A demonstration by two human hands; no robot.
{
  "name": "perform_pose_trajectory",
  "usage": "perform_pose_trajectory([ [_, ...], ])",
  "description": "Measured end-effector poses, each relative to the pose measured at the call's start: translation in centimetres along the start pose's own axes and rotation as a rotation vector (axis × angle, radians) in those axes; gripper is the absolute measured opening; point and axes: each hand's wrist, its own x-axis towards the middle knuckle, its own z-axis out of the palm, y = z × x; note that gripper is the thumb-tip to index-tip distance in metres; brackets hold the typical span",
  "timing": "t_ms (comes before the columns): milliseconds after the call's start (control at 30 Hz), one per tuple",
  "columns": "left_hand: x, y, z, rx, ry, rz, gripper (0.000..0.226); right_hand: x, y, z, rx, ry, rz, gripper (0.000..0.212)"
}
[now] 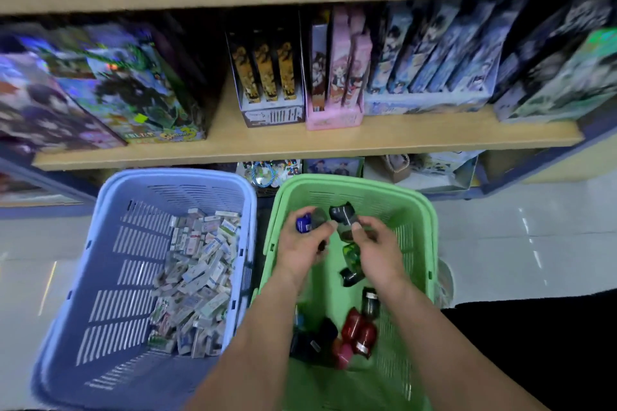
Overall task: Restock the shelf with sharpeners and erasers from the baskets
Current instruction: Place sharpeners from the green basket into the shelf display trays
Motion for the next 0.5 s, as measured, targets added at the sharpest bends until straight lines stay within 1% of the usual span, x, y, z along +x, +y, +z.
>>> perform_pose_trajectory([
  [67, -1.6, 2.5, 0.0, -0.029, -0.029, 0.021, 0.044, -2.1, -2.3, -0.8, 0.051, -0.037, -0.045, 0.025],
  [200, -4.8, 6.2, -0.5, -0.017, -0.088, 0.093, 0.047, -5.5, -5.7, -1.6, 0.075, -0.146, -0.138, 0.009],
  [367, -7.9, 8.8, -1.9, 0.031, -0.092, 0.204, 0.046, -8.3, -8.4, -1.4, 0.077, -0.245, -0.266, 0.011],
  [433, -8.7, 9.5, -2.3, 0.052, -0.097, 0.227, 0.050, -9.3, -9.4, -1.0, 0.094, -0.261, -0.297, 0.014],
  [500, -9.3, 10.1, -2.7, 0.055, -0.111, 0.228, 0.059, -9.9, -10.0, -0.8, 0.085, -0.281, -0.323, 0.015],
])
